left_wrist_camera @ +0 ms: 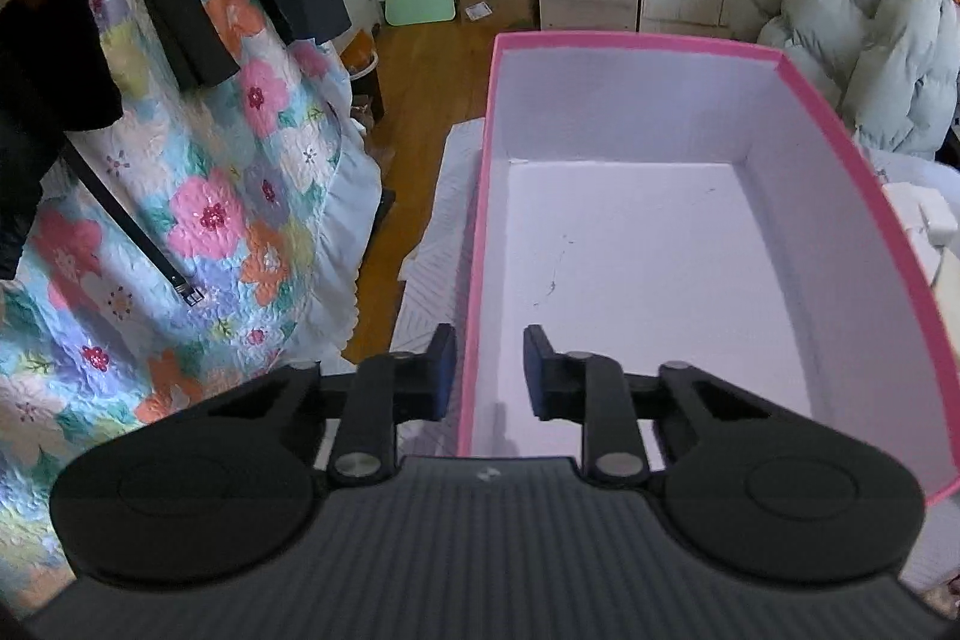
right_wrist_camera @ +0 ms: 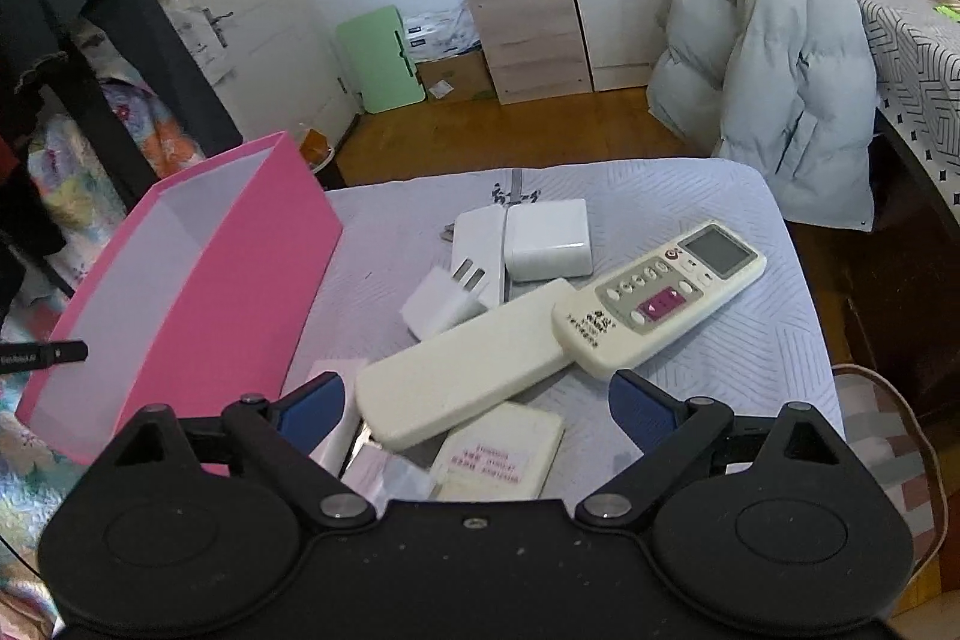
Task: Organize rigid objects
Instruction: 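Move the left gripper to the pink box wall and close on it, then lower the right gripper onto the cream AC remote and grasp it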
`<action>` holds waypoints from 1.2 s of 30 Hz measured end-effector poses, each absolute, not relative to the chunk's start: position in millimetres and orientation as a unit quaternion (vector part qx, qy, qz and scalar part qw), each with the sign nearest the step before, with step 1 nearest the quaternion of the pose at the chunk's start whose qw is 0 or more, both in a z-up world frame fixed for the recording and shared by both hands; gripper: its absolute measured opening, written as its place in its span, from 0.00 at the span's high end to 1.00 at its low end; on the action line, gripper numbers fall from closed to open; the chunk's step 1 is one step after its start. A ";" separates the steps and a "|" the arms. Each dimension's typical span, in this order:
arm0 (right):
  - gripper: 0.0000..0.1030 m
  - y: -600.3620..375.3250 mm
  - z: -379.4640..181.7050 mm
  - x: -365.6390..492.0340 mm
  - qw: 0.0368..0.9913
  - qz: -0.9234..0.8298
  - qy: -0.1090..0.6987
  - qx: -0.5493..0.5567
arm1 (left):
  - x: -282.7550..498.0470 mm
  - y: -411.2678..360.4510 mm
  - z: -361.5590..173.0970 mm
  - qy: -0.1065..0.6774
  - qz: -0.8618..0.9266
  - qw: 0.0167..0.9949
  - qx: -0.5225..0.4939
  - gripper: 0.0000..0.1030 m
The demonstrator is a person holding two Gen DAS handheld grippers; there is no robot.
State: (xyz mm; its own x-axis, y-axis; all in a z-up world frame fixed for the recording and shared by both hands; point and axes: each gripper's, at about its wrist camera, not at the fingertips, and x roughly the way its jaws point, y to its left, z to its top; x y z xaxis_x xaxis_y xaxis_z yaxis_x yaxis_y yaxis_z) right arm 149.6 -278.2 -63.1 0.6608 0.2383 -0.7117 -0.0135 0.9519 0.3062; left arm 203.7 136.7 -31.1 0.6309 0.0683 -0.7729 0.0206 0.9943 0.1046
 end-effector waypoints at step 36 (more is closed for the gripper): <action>0.38 -346.5 -105.4 251.1 0.833 -0.063 0.521 0.175 | 211.1 156.0 -55.0 0.388 -0.008 0.922 -0.006 0.97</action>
State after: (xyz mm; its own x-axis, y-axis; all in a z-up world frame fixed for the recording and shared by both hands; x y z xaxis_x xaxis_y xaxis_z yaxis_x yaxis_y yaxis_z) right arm 251.1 -346.5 -105.4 0.4484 0.0782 -0.8904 0.2872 0.9307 0.2264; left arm 211.1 156.0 -55.0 0.6990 -0.0192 -0.7148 0.0092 0.9998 -0.0179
